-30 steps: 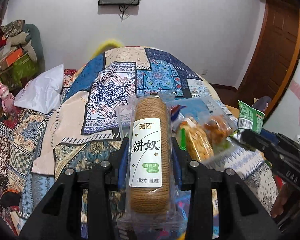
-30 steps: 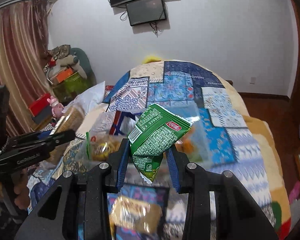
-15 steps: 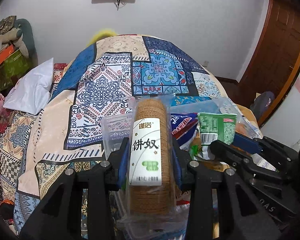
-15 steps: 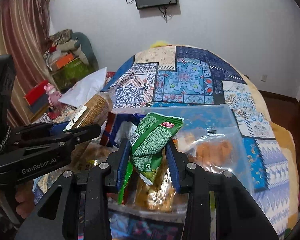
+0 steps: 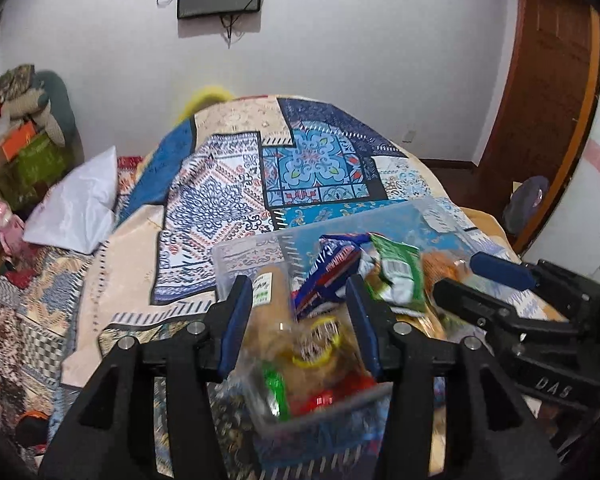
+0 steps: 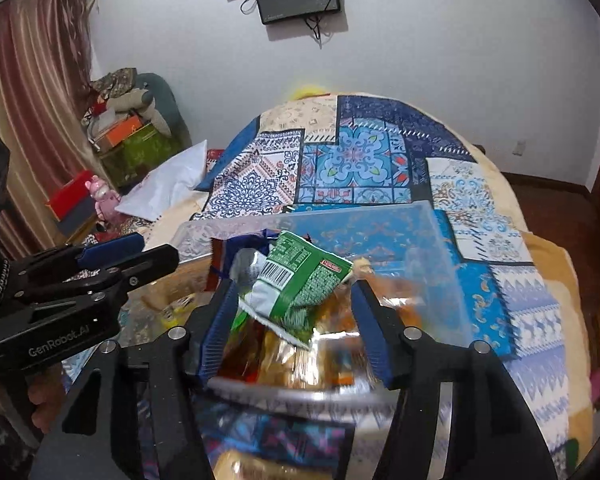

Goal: Organize snacks
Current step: 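Drop the biscuit roll into the box with the left gripper while the right drops the green bag, then grasp the yellow-white chip bag with the left gripper while the right grasps the square bread cake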

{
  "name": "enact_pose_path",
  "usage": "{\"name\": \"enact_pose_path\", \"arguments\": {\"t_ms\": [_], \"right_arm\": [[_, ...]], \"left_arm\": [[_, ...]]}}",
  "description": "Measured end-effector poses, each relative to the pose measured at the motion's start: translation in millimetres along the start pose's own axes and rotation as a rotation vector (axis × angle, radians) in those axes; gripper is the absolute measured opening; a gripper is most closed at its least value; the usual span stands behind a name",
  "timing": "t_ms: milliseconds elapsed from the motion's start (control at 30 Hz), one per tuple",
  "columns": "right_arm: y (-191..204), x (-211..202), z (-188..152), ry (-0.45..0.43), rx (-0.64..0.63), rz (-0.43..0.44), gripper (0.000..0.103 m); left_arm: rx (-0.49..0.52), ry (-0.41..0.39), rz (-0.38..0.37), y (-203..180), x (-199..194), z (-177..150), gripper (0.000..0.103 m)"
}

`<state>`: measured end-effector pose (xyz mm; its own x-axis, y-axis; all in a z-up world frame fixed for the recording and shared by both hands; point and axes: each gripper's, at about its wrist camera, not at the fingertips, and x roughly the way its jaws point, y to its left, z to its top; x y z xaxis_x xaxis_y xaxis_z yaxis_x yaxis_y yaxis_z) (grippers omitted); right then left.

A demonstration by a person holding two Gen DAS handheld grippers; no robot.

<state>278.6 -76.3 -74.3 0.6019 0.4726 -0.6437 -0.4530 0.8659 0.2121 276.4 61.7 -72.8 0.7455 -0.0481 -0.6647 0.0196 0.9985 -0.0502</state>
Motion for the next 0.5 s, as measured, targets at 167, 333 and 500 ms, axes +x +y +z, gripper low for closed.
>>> {"name": "enact_pose_path", "arguments": {"t_ms": [167, 333, 500], "right_arm": [[3, -34, -14, -0.012, -0.016, -0.019, 0.075], [7, -53, -44, 0.014, -0.023, -0.038, 0.084], [5, -43, -72, 0.085, 0.008, -0.037, 0.094]], "left_arm": [[0.003, -0.036, 0.027, -2, -42, -20, 0.078], [0.007, -0.020, 0.037, -5, -67, -50, 0.085], [0.007, 0.026, 0.024, -8, -74, -81, 0.090]]}}
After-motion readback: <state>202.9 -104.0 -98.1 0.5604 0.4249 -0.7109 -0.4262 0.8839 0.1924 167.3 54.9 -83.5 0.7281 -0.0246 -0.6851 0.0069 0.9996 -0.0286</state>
